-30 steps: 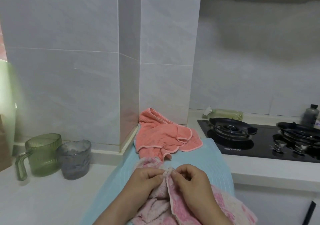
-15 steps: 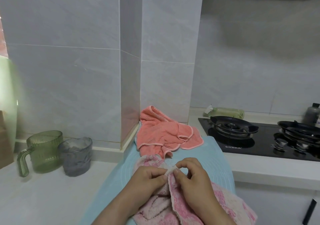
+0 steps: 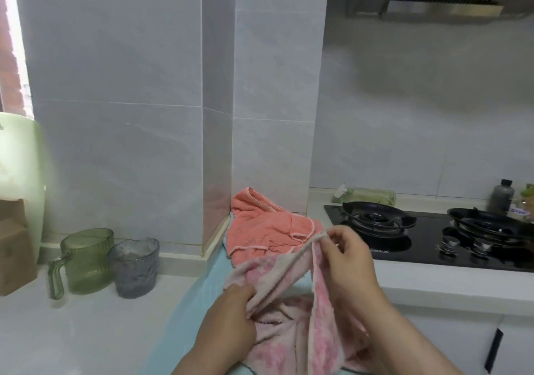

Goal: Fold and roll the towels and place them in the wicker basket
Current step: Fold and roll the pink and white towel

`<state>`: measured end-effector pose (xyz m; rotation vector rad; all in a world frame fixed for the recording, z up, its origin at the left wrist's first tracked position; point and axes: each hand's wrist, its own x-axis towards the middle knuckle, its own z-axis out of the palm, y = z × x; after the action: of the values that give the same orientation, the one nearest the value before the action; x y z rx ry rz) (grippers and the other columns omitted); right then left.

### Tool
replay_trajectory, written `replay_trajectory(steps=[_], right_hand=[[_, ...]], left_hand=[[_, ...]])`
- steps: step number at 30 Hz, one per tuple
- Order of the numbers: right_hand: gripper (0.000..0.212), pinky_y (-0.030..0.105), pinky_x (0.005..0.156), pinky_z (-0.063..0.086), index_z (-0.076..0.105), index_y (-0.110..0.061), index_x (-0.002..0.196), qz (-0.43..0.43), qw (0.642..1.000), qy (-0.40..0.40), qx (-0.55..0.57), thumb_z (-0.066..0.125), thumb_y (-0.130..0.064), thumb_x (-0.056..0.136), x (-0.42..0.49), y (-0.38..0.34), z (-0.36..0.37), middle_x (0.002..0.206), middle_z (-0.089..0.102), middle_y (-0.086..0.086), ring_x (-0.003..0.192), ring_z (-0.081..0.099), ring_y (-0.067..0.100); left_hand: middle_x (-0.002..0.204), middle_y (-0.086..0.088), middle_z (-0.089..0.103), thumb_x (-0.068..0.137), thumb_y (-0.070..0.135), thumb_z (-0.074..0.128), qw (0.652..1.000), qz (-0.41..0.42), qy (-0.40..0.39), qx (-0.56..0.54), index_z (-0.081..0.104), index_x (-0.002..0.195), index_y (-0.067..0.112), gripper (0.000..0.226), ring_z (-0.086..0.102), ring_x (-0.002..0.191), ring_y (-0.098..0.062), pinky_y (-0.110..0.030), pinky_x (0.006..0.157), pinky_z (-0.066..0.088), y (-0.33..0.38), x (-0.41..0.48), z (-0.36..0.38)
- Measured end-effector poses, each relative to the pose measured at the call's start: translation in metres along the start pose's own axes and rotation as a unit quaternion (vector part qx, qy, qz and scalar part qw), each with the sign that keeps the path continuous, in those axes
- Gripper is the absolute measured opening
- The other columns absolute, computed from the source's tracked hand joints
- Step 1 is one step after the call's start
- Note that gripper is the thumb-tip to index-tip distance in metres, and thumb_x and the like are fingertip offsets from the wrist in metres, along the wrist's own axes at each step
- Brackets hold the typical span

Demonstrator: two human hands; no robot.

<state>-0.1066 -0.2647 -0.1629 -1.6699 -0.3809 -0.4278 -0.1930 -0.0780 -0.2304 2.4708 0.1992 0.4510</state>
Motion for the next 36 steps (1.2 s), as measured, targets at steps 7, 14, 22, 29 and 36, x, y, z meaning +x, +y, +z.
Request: replay_trajectory(steps=[7, 14, 22, 29, 36], right_hand=[[0.010, 0.027, 0.067, 0.047, 0.062, -0.016, 0.087, -0.045, 0.997, 0.048, -0.044, 0.058, -0.016, 0.096, 0.040, -0.067, -0.042, 0.086, 0.066, 0.001, 0.077, 0.060, 0.014], [0.007, 0.031, 0.068, 0.043, 0.060, -0.018, 0.092, -0.064, 0.987, 0.125, -0.082, 0.056, -0.023, 0.097, 0.054, -0.112, -0.083, 0.087, 0.061, -0.008, 0.079, 0.056, 0.014], [0.009, 0.025, 0.061, 0.039, 0.061, -0.015, 0.091, -0.080, 0.981, 0.131, -0.115, 0.056, -0.019, 0.097, 0.048, -0.145, -0.122, 0.084, 0.060, -0.006, 0.077, 0.055, 0.011], [0.010, 0.032, 0.071, 0.043, 0.061, -0.013, 0.092, -0.074, 0.979, 0.140, -0.126, 0.056, -0.020, 0.097, 0.043, -0.171, -0.142, 0.087, 0.062, -0.002, 0.084, 0.058, 0.020], [0.011, 0.037, 0.076, 0.046, 0.060, -0.013, 0.088, -0.077, 0.982, 0.135, -0.105, 0.057, -0.019, 0.097, 0.027, -0.197, -0.148, 0.085, 0.061, 0.001, 0.084, 0.058, 0.024]], left_hand=[[0.077, 0.003, 0.059, 0.069, 0.018, 0.052, 0.995, -0.093, 0.019, -0.013, 0.050, 0.077, 0.023, 0.009, 0.056, 0.075, -0.013, -0.029, 0.061, 0.040, 0.023, -0.008, -0.037], [0.080, -0.006, 0.060, 0.070, 0.006, 0.039, 0.996, -0.088, -0.019, 0.009, 0.051, 0.077, 0.017, 0.018, 0.062, 0.067, -0.025, -0.030, 0.053, 0.049, 0.044, 0.000, -0.094], [0.050, -0.005, 0.049, 0.080, -0.020, 0.047, 0.950, -0.132, -0.153, -0.238, 0.052, 0.067, 0.009, 0.033, 0.049, 0.042, -0.013, -0.021, 0.041, 0.046, 0.076, 0.005, -0.176], [0.058, -0.005, 0.049, 0.080, -0.010, 0.054, 0.948, -0.137, -0.159, -0.239, 0.056, 0.077, 0.009, 0.019, 0.050, 0.047, -0.013, -0.022, 0.043, 0.050, 0.108, 0.003, -0.239], [0.058, -0.015, 0.059, 0.092, -0.008, 0.047, 0.800, -0.144, -0.056, -0.579, 0.061, 0.082, -0.007, 0.017, 0.061, 0.038, -0.016, -0.023, 0.039, 0.054, 0.142, -0.015, -0.265]])
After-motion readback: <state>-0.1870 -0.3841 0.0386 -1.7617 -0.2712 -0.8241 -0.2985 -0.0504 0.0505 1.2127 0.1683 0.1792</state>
